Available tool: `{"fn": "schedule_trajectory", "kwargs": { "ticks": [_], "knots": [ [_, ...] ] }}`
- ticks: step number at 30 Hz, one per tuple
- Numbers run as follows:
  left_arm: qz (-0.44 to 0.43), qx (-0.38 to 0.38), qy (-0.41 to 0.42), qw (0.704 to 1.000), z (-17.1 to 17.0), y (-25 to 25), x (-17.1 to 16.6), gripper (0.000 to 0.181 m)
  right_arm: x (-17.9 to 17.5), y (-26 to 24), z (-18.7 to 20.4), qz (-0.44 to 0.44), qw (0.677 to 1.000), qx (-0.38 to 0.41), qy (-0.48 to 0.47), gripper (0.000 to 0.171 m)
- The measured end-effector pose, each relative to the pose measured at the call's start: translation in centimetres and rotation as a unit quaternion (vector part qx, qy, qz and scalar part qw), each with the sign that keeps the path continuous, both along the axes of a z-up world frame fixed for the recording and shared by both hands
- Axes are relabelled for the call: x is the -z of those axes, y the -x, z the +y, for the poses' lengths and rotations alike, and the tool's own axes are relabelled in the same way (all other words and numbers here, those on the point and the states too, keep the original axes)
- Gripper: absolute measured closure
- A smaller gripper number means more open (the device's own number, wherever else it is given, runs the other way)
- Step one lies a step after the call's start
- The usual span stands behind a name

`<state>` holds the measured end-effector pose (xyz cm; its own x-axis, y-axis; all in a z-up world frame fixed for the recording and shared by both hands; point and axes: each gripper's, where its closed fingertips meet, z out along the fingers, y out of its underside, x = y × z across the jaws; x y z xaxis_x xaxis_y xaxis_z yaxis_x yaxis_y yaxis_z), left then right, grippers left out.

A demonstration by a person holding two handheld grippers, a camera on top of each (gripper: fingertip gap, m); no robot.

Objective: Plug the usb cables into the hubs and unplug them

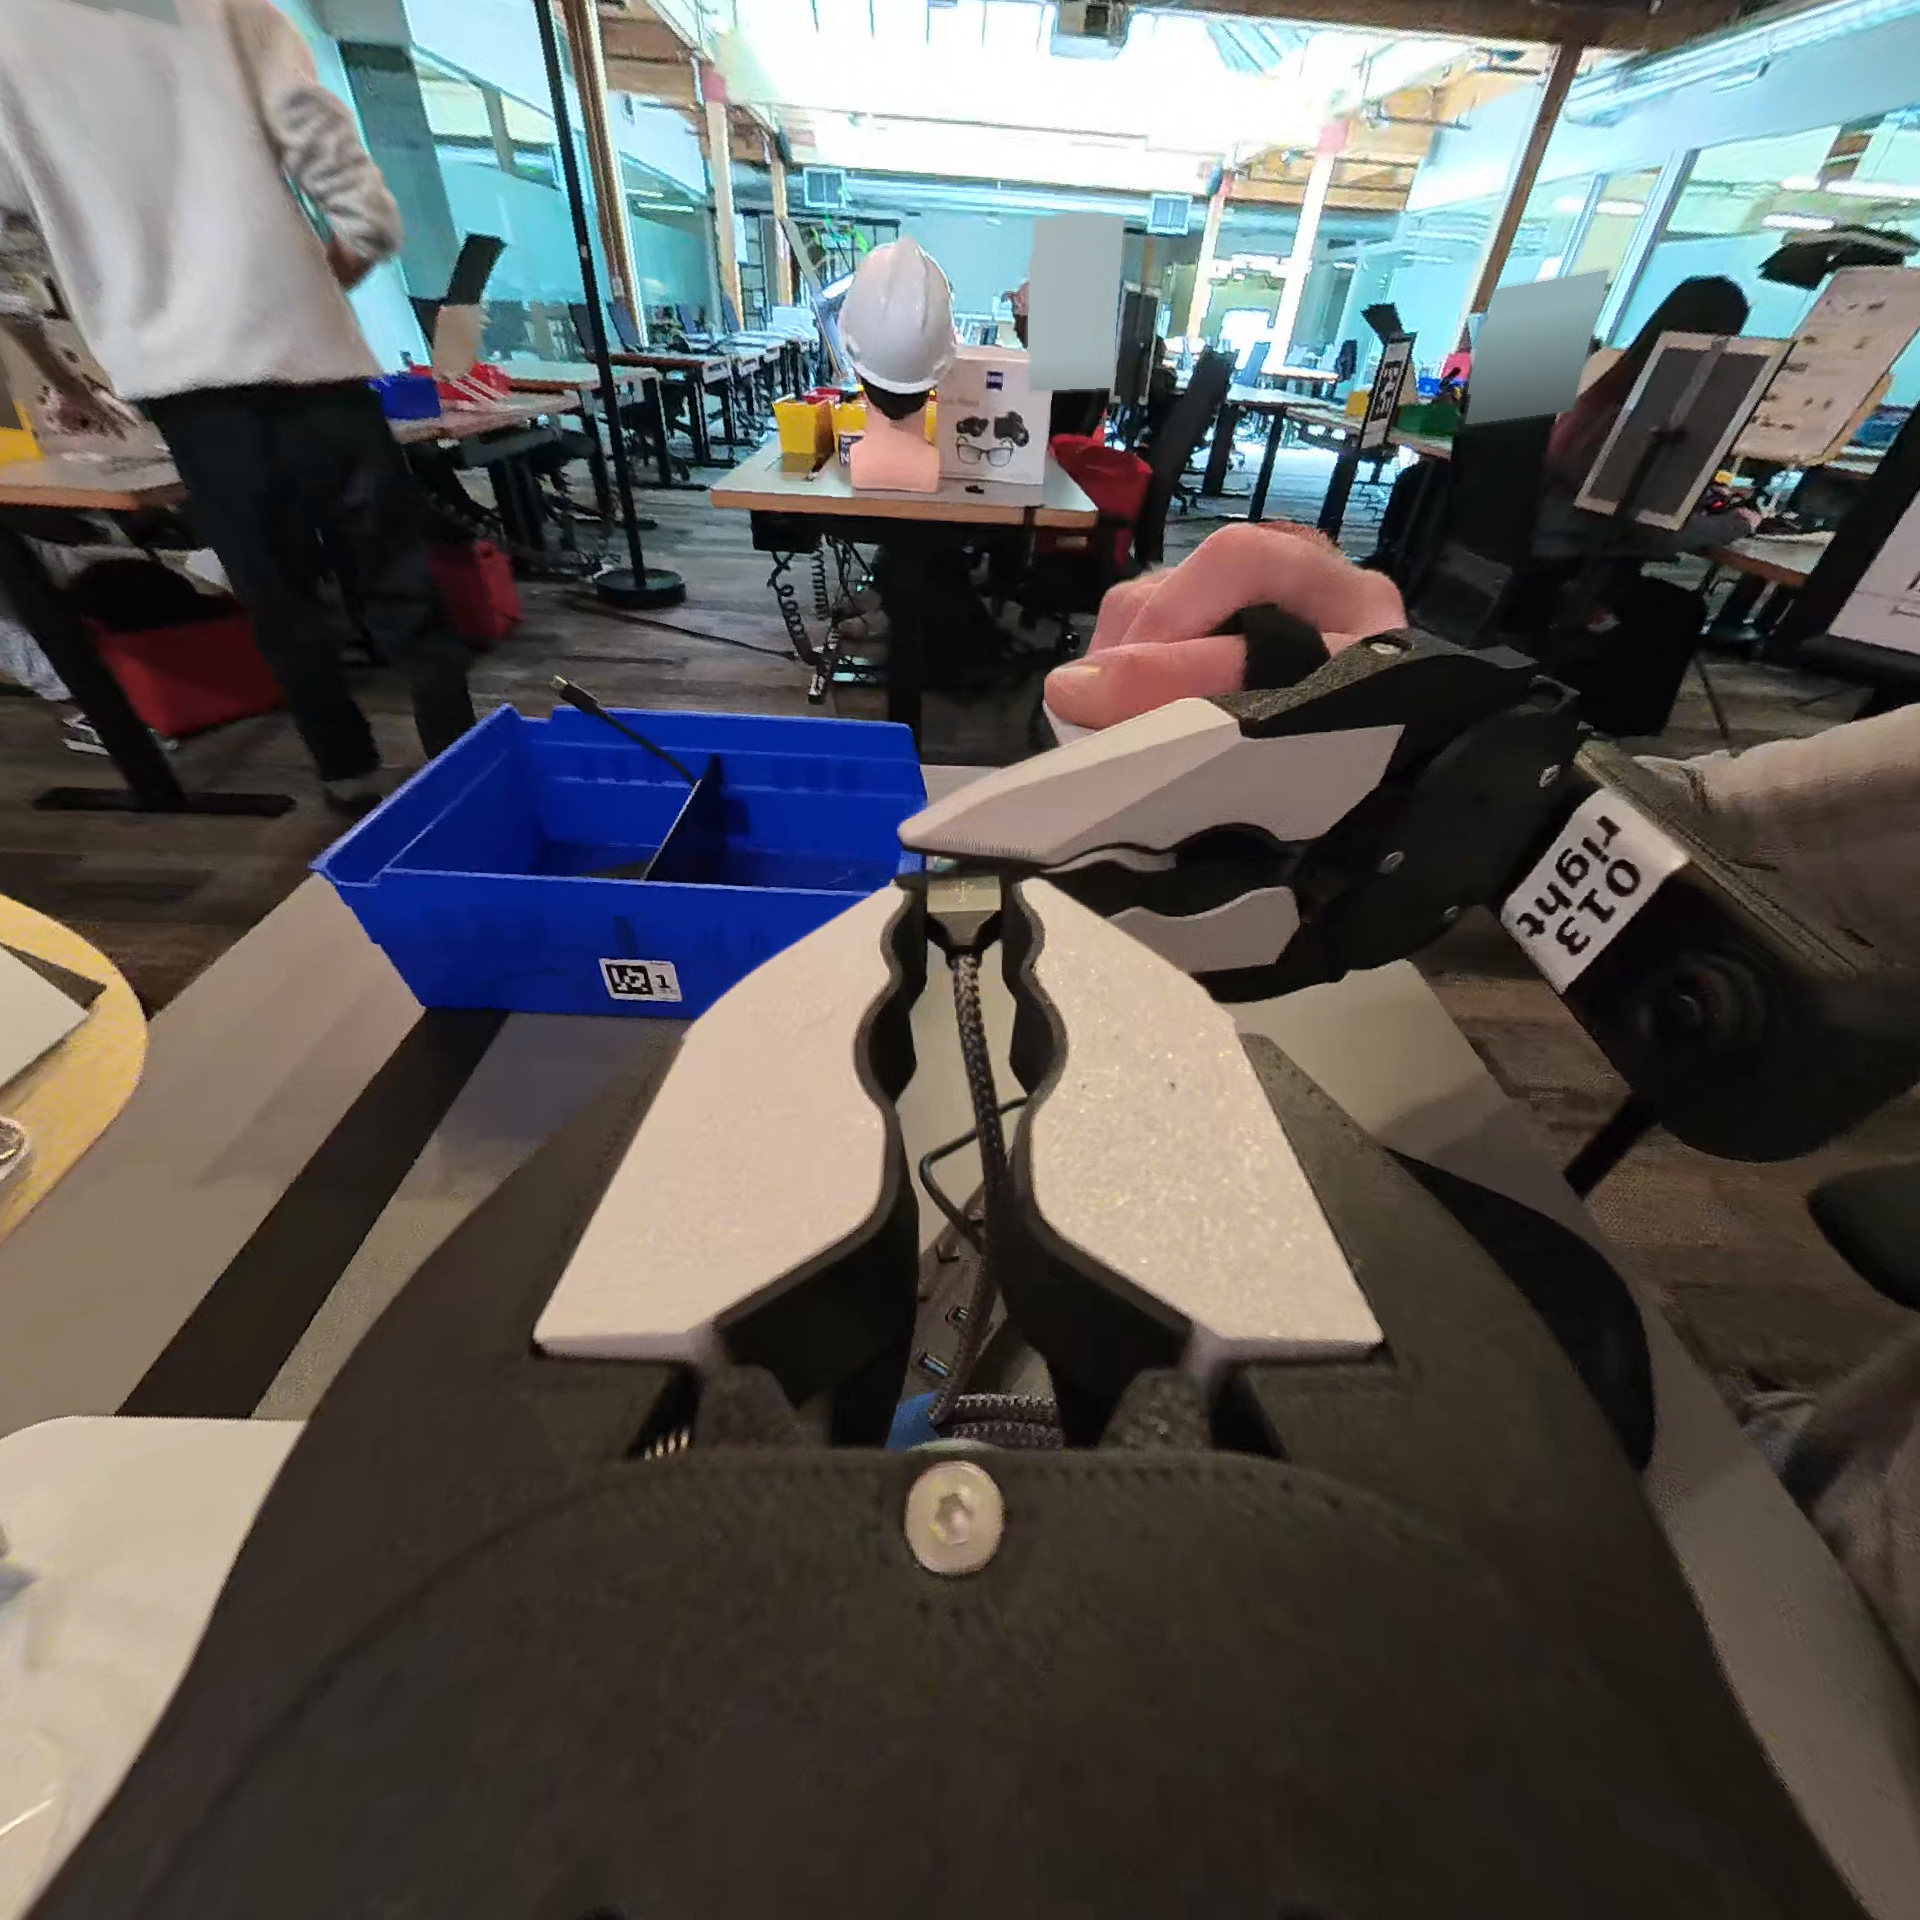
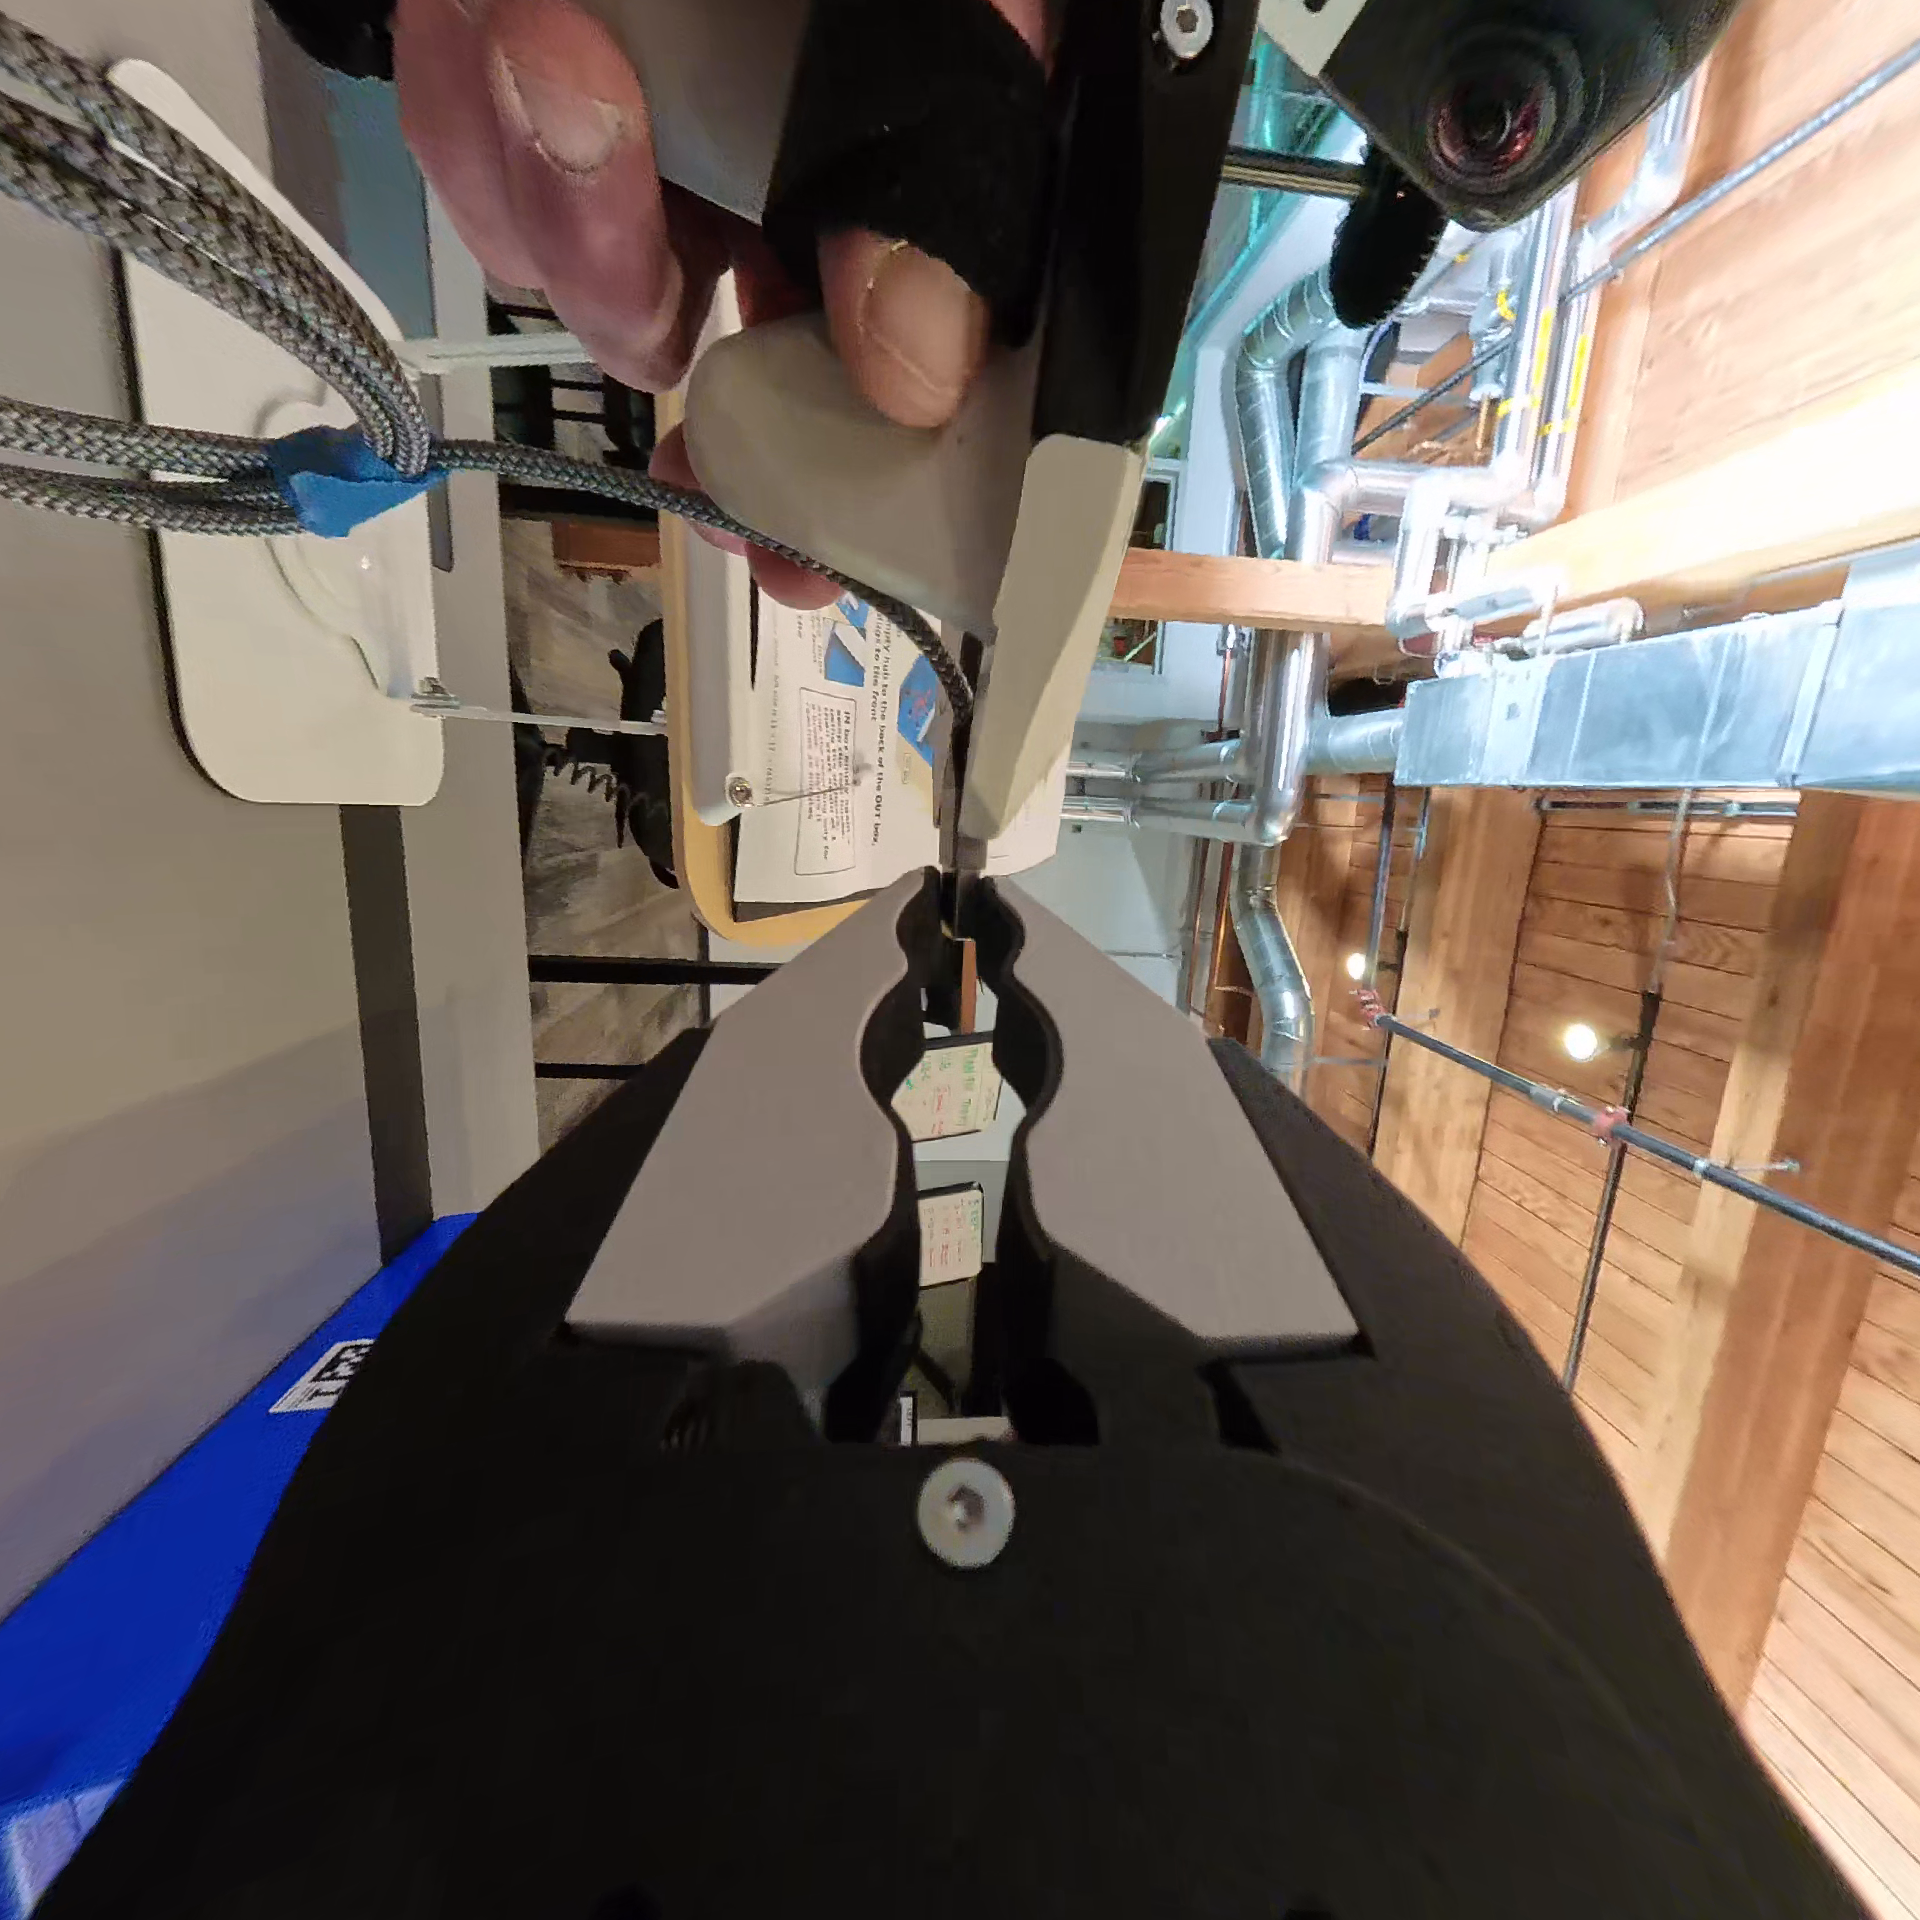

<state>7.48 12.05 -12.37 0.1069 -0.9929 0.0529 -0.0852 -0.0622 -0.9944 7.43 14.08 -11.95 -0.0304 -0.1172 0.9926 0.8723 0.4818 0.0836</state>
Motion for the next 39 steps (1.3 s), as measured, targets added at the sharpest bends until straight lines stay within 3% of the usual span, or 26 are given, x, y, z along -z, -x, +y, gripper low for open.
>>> {"fn": "schedule_trajectory", "kwargs": {
  "ticks": [6, 11, 15, 34, 39],
  "knots": [
    [-0.014, -0.002, 0.001, 1.0, -0.1, -0.2, -0.4, 0.167, -0.6, -0.4, 0.1, 0.029, 1.0, 0.009, 0.009, 0.17],
    [-0.026, -0.007, -0.014, 1.0, -0.2, -0.5, -0.8, 0.153, -0.5, -0.5, 0.3, 0.047, 0.998, 0.022, 0.026, 0.17],
    [-0.027, -0.027, -0.037, 0.999, 0.2, -0.6, -0.8, 0.167, -0.6, -0.6, 0.2, 0.063, 0.997, 0.024, 0.039, 0.17],
    [-0.02, -0.039, -0.06, 0.997, 0.2, -0.8, -0.9, 0.167, -1.0, -0.1, 0.1, 0.092, 0.995, 0.018, 0.036, 0.165],
    [-0.029, -0.041, -0.036, 0.998, 1.4, 0.6, -0.8, 0.167, -0.7, -2.0, -0.1, 0.126, 0.985, 0.017, 0.119, 0.155]
  ]
}}
